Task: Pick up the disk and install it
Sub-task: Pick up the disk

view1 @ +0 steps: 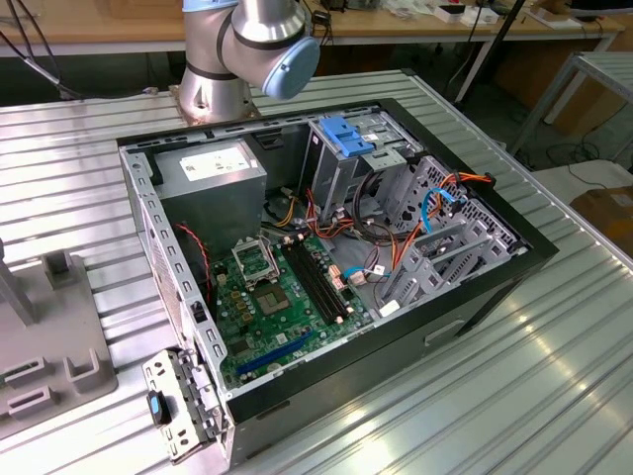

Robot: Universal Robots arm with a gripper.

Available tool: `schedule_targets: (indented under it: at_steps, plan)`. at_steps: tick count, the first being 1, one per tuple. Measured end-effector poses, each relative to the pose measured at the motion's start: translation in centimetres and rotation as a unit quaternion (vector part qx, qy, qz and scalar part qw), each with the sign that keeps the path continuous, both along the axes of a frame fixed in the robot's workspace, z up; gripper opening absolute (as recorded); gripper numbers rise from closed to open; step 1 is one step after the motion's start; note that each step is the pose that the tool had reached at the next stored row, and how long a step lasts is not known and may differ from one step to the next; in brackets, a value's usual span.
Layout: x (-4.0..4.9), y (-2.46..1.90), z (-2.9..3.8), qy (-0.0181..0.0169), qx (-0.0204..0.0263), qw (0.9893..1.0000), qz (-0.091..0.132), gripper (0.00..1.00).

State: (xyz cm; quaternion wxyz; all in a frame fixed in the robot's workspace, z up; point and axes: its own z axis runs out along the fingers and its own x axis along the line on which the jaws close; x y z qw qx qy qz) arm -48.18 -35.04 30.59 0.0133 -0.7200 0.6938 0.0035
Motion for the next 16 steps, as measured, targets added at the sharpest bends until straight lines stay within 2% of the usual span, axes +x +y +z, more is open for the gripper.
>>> schedule_targets:
  at_steps: [5, 16]
  plan:
    - [0.00, -0.74, -0.03, 0.0000, 0.0000, 1.0000, 0.000, 0.37]
    - [0.00, -0.87, -0.04, -0.0001, 0.0000, 1.0000, 0.000, 0.37]
